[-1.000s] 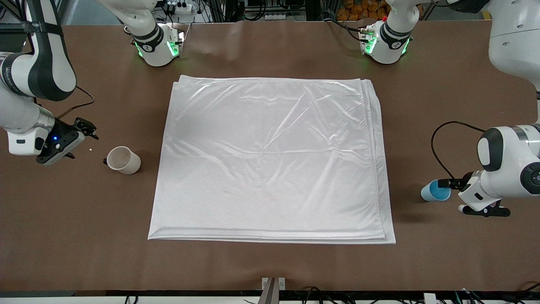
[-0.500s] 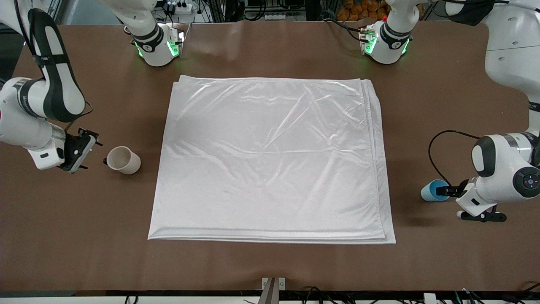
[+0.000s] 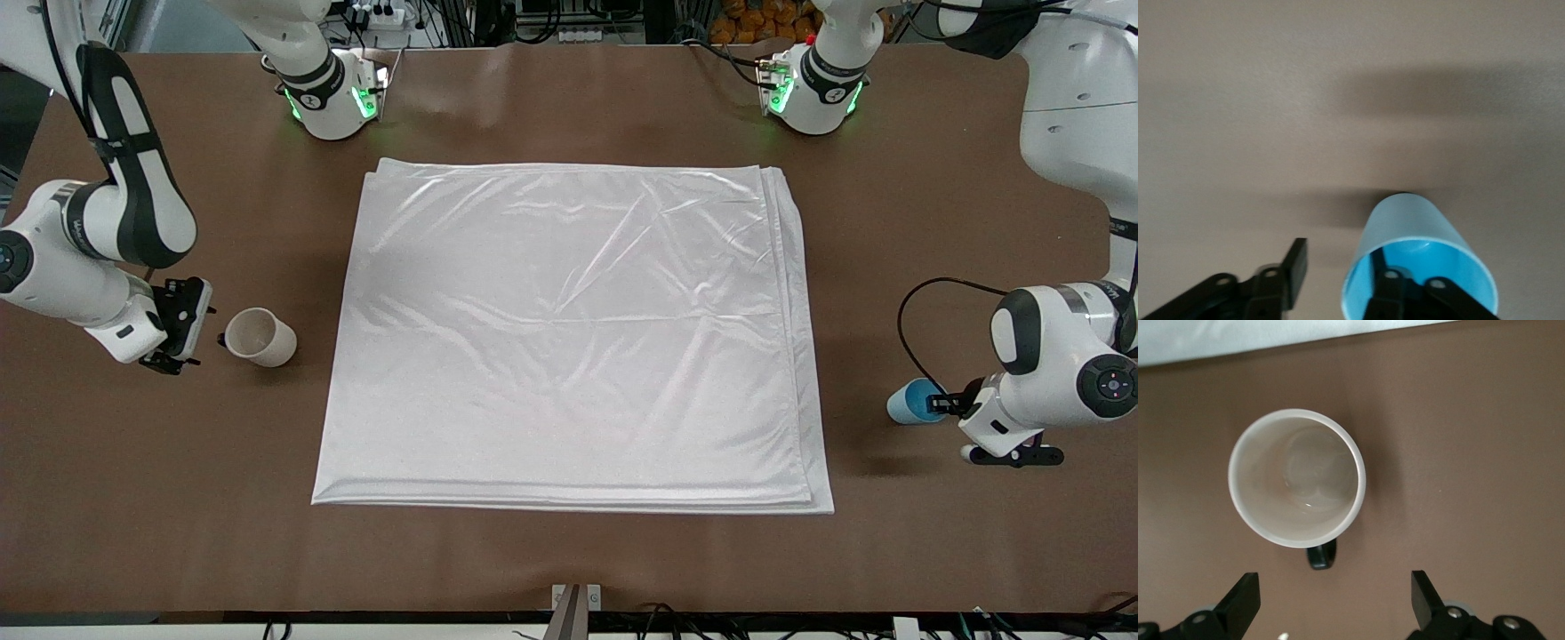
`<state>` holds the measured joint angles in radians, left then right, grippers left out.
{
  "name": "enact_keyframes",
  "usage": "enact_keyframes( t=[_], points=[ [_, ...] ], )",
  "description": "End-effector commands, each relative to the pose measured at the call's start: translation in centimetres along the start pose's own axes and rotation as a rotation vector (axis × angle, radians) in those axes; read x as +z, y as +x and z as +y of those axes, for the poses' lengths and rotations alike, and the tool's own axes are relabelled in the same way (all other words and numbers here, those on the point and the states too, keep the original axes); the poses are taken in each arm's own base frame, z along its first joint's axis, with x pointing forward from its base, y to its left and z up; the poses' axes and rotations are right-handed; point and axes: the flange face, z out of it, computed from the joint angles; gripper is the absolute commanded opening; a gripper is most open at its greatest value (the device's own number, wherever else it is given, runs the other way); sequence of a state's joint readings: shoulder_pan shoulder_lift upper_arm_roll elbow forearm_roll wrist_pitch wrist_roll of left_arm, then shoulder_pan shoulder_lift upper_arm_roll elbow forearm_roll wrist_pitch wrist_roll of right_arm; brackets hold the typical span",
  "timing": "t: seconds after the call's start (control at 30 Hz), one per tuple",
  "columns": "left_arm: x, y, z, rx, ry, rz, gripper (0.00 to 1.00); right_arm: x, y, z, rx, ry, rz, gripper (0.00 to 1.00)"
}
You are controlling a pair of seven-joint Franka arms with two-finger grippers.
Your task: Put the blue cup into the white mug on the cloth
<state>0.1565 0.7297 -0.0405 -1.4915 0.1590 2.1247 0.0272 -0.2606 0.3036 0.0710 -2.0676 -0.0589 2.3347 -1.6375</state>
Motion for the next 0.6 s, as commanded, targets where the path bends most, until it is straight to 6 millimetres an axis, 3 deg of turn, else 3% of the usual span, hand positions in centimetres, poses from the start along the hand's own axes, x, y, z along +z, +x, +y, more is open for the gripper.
enact_keyframes(
  t=[0.0, 0.23, 0.4, 0.57],
  points=[
    [1.0, 0.5, 0.9, -0.042, -0.03, -0.005, 0.0, 2.1, -0.4, 0.7, -0.144, -0.024, -0.01, 1.0],
    [-0.4, 0.7, 1.4, -0.065, -0.036, 0.015, 0.0, 2.7, -0.2, 0.5, -0.226, -0.011, -0.009, 1.0],
    [-4.0, 0.5, 2.5, -0.053, -0.046, 0.042, 0.0, 3.7, -0.5, 0.2, -0.236, -0.006, -0.005, 1.0],
    [-5.3, 0.3, 3.4, -0.044, -0.058, 0.03, 0.0, 5.3, -1.2, -0.9, -0.221, -0.038, -0.005, 1.0]
  ],
)
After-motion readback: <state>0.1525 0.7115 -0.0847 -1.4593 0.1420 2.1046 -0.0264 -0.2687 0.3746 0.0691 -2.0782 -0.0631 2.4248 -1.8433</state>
